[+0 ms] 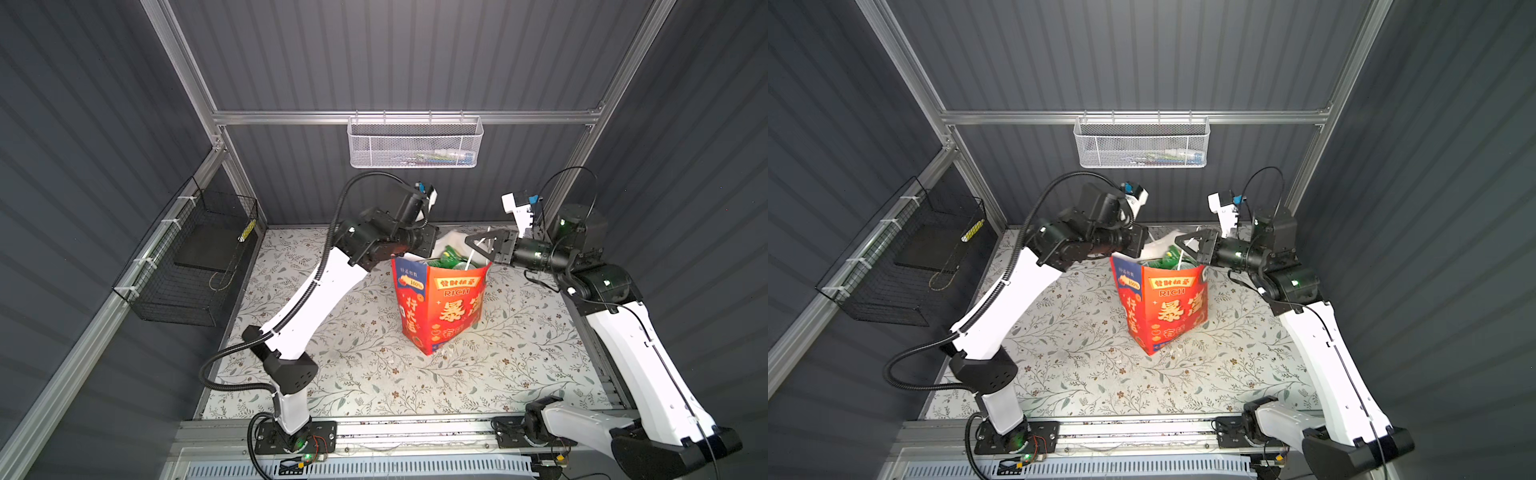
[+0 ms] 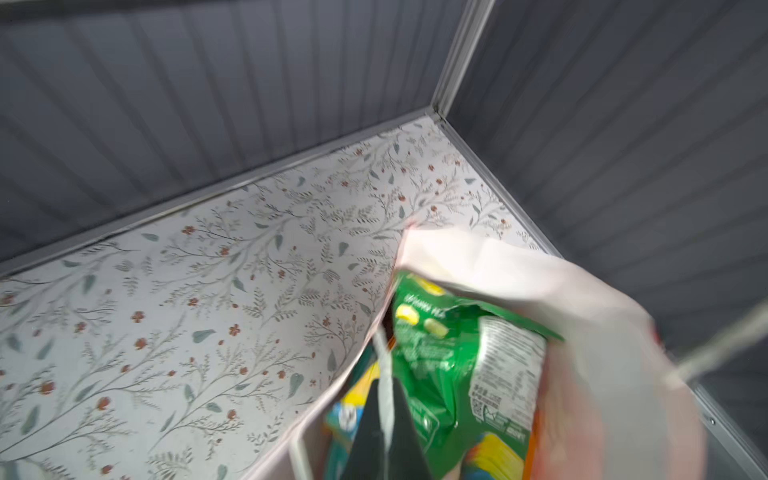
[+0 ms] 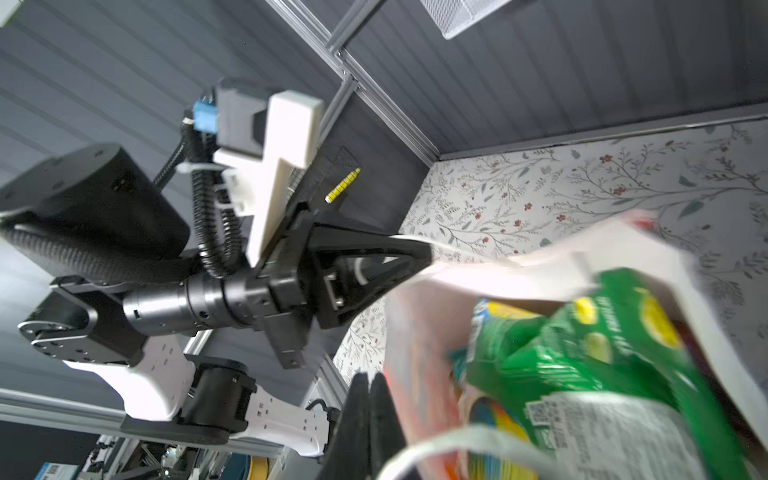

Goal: Place the snacks into the paper bag
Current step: Shake the paper bag at the center of the table.

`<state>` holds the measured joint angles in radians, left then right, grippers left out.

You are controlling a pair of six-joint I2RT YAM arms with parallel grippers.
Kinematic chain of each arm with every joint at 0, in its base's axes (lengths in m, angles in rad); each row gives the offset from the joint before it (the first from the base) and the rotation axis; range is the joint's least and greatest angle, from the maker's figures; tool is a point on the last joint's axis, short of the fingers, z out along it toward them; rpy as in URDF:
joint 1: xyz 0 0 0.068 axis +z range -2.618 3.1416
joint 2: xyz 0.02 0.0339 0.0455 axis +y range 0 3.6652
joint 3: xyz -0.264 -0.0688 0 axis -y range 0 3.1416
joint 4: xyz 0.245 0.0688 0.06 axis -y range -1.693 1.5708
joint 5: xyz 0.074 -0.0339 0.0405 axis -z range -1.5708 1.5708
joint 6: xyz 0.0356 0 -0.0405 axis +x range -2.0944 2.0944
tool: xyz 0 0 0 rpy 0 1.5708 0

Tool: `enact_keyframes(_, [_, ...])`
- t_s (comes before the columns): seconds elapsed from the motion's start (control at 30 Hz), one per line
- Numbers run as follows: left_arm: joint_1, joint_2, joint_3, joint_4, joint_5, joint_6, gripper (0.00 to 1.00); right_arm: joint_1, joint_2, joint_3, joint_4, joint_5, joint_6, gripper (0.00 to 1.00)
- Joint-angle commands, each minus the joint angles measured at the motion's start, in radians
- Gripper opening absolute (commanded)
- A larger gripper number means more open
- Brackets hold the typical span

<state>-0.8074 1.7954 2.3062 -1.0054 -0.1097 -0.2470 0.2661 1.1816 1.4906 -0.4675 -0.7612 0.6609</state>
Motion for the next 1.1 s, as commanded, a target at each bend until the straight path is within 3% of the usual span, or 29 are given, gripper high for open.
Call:
enact_keyframes(0.0, [0.03, -0.029, 0.05, 0.011, -0.072, 0.027, 0.0, -0.025, 0.053, 0.046, 0.158, -0.06, 0.066, 0.0])
enact_keyframes(0.27, [0.077, -0.023, 0.027, 0.019, -0.036, 0.032, 0.0, -0.021, 0.119, 0.061, 0.194, -0.085, 0.095, 0.0])
enact_keyframes(0.47, [0.126, -0.024, 0.014, 0.049, 0.06, 0.002, 0.0, 0.002, 0.169, 0.115, 0.182, -0.101, 0.098, 0.0])
enact_keyframes(0.63, [0.128, -0.032, -0.03, 0.072, 0.005, 0.0, 0.0, 0.002, 0.197, 0.119, 0.179, -0.109, 0.079, 0.0])
enact_keyframes(0.93, [0.128, -0.171, -0.376, 0.28, 0.064, -0.06, 0.0, 0.002, 0.218, -0.036, 0.225, -0.138, 0.057, 0.0])
enact_keyframes(1.07, [0.129, -0.196, -0.403, 0.296, 0.089, -0.076, 0.0, 0.002, 0.224, -0.065, 0.235, -0.159, 0.064, 0.01])
